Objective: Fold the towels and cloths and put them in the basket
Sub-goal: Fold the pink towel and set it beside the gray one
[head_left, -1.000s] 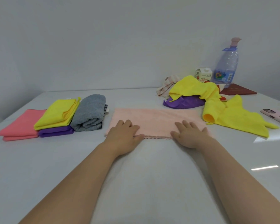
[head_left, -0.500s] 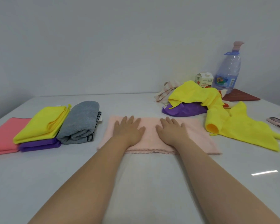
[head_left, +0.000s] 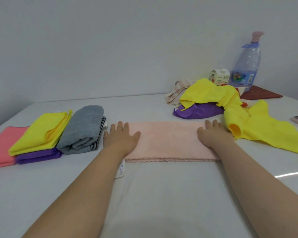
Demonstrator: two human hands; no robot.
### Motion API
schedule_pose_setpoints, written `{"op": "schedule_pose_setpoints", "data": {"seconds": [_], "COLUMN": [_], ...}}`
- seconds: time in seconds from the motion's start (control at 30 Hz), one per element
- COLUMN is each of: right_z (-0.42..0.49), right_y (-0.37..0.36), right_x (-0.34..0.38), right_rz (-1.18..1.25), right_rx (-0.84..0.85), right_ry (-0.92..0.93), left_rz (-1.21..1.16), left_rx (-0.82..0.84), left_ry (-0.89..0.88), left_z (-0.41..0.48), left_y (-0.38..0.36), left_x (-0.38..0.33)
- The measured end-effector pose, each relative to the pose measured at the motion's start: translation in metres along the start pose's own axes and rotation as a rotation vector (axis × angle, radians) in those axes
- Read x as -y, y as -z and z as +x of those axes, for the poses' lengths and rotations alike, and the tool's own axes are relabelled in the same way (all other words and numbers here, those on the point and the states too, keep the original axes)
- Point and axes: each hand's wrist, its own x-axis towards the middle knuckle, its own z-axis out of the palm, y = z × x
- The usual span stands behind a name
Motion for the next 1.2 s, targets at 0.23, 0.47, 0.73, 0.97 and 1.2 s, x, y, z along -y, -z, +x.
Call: {"op": "schedule_pose_setpoints", "data": {"seconds": [0.23,0.47,0.73,0.97,1.2], "right_z": [0.001,-0.001,-0.005,-0.019,-0.049], "right_y": [0.002,0.007,0.007,0.011,-0.012], "right_x": [0.004,0.010,0.018,0.035,0.084], "right_rz": [0.011,-0.112,-0.112,-0.182,-0.063], "right_rx": [-0.093,-0.024,0.017,-0.056,0.064], "right_ry": [0.061,0.211,0.321,0.346,0.471], "left_rz": [0.127,0.132,0.119,-0.010,0.083], "left_rx": [-0.380,0.078,0.082,-0.184,0.018], "left_ry": [-0.378,-0.369,-0.384,-0.344,-0.285], "left_z": [-0.018,-0.017,-0.014,-0.015,-0.011], "left_y": [0.010,-0.002,0.001,0.011,-0.001], "left_x": [-0.027,-0.029,-0.022,-0.021,-0.020]}}
